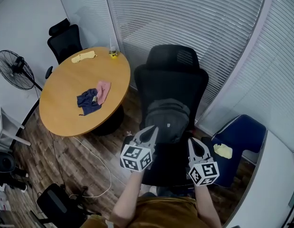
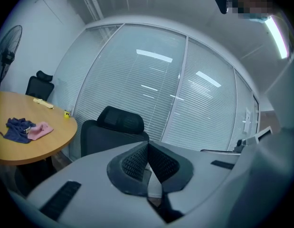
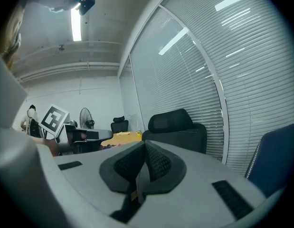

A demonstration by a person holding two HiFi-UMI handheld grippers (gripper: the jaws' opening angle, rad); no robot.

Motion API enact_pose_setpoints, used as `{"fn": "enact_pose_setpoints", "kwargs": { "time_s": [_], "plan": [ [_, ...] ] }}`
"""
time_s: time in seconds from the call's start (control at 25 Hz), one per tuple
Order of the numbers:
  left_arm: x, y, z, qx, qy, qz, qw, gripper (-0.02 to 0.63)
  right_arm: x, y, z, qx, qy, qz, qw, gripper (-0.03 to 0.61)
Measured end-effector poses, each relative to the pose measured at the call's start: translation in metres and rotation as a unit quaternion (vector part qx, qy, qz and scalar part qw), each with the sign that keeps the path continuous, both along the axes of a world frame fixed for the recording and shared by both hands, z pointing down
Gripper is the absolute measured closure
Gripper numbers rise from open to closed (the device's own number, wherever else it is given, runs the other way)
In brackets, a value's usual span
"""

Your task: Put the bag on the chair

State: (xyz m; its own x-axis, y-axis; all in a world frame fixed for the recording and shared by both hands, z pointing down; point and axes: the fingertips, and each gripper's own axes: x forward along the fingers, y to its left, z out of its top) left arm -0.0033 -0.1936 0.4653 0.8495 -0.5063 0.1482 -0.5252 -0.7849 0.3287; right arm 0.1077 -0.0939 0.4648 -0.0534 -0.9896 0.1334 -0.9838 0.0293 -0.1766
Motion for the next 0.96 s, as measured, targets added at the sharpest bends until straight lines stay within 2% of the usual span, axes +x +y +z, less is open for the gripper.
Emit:
{"fn": "enact_pose_setpoints", "kwargs": {
  "time_s": [0.4, 0.96],
  "plan": [
    [-0.001, 0.006, -0.007, 0.010, -0.001, -0.006, 0.9999, 0.591, 0.006, 0.006, -0.005, 0.010, 0.003, -0.002, 1.000, 0.568],
    [0.001, 0.024, 0.002, -0.007, 0.002, -0.008, 0.9999, 0.591, 0.009, 0.028, -0.004, 0.006, 0.000, 0.000, 1.000, 0.568]
  ]
}}
